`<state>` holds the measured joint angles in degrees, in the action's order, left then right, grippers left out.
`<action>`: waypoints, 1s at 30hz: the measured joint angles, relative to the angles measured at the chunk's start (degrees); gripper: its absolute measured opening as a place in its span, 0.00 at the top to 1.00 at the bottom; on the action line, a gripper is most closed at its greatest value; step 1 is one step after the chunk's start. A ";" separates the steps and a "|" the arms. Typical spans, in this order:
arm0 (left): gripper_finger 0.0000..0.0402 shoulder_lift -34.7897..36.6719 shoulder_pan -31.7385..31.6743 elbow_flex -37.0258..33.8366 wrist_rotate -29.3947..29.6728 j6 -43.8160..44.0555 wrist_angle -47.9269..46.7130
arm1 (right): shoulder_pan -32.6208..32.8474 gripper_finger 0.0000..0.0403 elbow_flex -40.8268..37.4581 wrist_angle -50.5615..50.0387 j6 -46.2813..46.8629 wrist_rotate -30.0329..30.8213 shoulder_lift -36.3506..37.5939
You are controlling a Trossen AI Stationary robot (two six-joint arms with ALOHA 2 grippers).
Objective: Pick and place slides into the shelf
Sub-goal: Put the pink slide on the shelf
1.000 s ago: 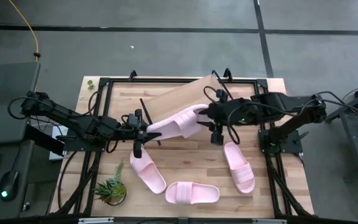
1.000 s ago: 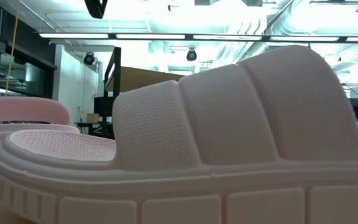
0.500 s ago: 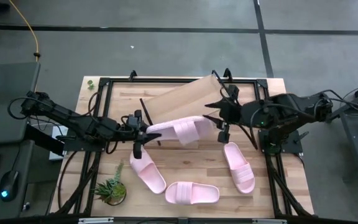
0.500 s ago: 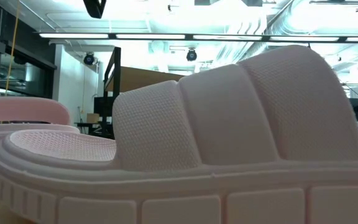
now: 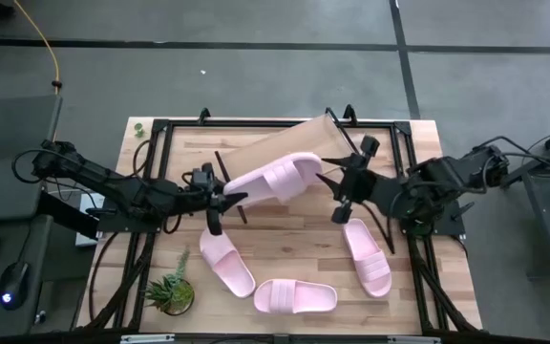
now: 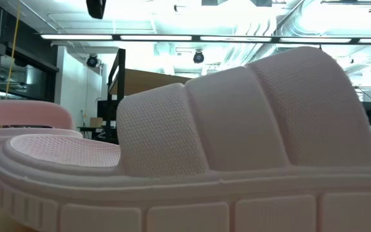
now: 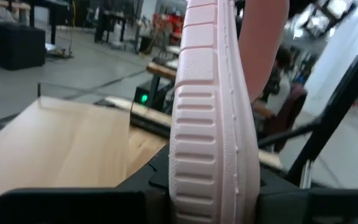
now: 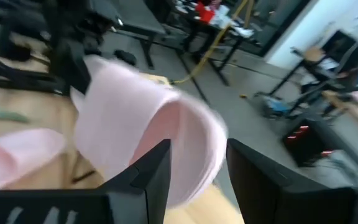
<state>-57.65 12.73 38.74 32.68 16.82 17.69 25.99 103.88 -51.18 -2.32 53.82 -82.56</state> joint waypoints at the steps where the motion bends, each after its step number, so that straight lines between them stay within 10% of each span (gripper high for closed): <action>1: 0.83 0.00 0.00 0.00 0.08 -0.02 1.21 | 0.25 0.64 0.00 0.00 -0.68 1.48 -0.47; 14: 0.82 0.00 -3.48 0.02 7.46 -0.90 2.26 | 4.31 0.64 -0.02 5.30 -9.08 20.00 -5.97; 30: 0.82 -8.91 -9.35 6.58 -2.62 1.27 4.70 | 5.19 0.56 -0.02 24.30 -26.46 36.20 -14.73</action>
<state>-66.56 3.38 45.32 30.06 18.09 22.40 31.18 103.85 -26.88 -28.78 90.01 -97.29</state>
